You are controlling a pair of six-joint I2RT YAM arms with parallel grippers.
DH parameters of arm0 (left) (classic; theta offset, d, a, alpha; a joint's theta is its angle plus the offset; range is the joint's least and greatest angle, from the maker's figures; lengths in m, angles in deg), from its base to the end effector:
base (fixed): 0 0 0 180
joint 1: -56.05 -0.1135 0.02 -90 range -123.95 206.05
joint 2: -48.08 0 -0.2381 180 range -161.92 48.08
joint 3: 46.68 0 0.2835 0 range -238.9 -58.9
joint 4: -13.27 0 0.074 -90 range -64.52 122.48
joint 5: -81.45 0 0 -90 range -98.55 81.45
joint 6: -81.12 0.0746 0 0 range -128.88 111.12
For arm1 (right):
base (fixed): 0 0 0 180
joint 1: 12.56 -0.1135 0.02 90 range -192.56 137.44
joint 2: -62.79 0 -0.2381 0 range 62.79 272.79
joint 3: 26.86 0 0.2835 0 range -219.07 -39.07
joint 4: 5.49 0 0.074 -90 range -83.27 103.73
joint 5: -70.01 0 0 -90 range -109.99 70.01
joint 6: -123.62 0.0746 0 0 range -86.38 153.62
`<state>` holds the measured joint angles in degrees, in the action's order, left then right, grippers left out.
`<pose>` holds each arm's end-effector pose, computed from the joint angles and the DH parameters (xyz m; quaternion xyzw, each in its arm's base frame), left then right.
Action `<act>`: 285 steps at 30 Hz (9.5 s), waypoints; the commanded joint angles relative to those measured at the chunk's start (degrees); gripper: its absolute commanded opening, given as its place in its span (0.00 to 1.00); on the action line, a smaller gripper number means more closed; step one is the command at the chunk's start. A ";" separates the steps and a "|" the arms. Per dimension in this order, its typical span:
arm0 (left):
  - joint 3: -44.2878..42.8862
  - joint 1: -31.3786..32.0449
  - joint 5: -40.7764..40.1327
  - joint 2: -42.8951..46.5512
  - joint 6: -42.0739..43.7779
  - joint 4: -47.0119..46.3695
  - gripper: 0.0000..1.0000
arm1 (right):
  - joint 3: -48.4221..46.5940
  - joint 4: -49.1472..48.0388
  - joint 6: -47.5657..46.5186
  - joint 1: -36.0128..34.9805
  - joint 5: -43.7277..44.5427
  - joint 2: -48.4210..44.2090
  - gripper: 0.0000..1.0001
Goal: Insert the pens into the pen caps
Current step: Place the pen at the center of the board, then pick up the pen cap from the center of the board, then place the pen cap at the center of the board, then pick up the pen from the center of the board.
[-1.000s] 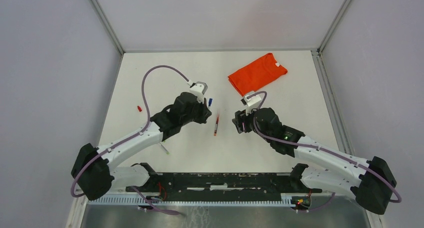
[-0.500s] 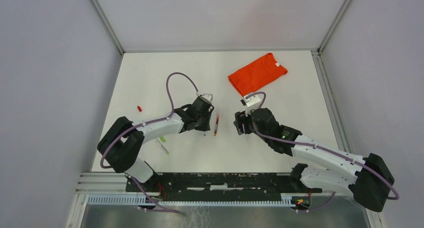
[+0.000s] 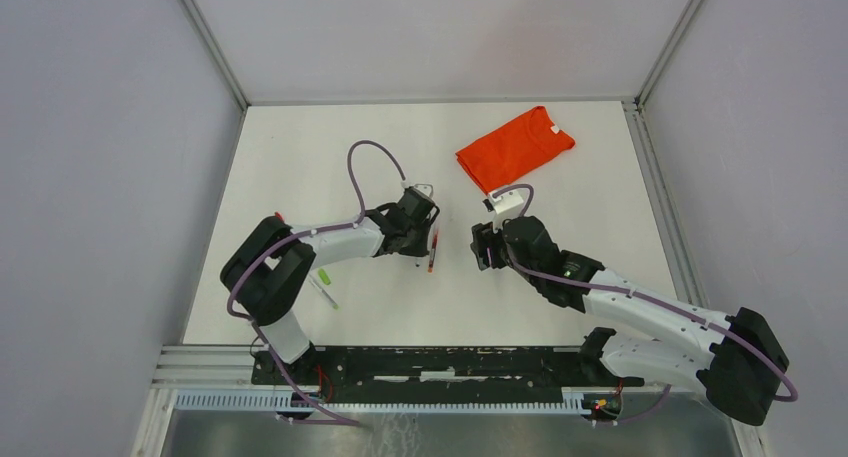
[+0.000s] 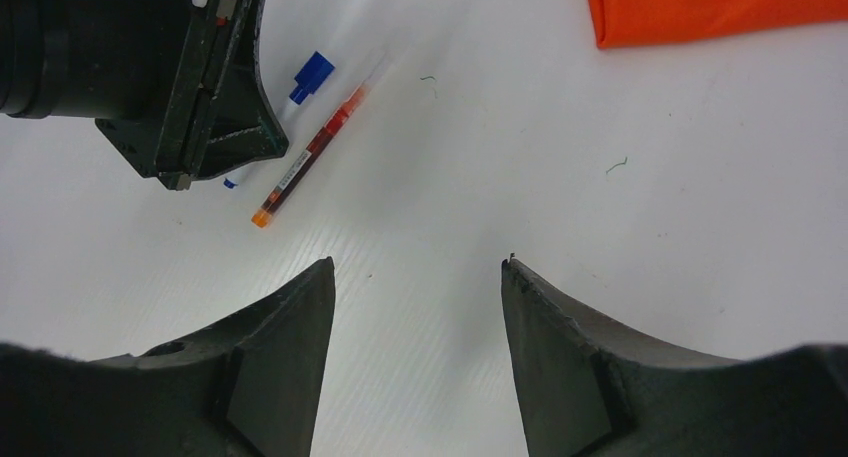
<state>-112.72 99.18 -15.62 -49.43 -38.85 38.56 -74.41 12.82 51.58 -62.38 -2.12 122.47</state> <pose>0.2793 -0.2490 0.0777 0.0921 0.9521 -0.1225 0.2645 0.2123 0.2160 0.1860 -0.1611 0.8457 0.1617 0.4825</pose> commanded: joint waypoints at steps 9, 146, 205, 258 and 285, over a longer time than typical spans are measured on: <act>-1.37 -0.15 -3.57 1.72 -2.35 -0.07 0.38 | -0.88 0.59 -0.75 0.76 1.38 -1.22 0.67; 0.94 -19.45 -7.37 15.81 -2.72 9.77 0.15 | 1.85 -2.19 -7.94 2.50 -2.02 -4.04 0.70; 8.77 -23.96 -27.07 53.64 5.59 7.61 0.48 | -44.86 -2.94 -47.33 -4.51 -49.98 50.73 0.72; 11.63 -24.07 -27.81 57.61 5.15 6.69 0.48 | -63.78 -1.24 -43.78 -7.74 -51.82 72.84 0.09; 10.55 -24.01 7.43 51.36 -7.36 -6.04 0.71 | -9.47 -35.05 -1.00 1.93 -19.27 27.16 0.00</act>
<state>-103.39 75.34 -19.42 3.90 -40.21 40.68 -90.32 -11.29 36.63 -61.75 -28.85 156.39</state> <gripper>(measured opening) 0.697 0.126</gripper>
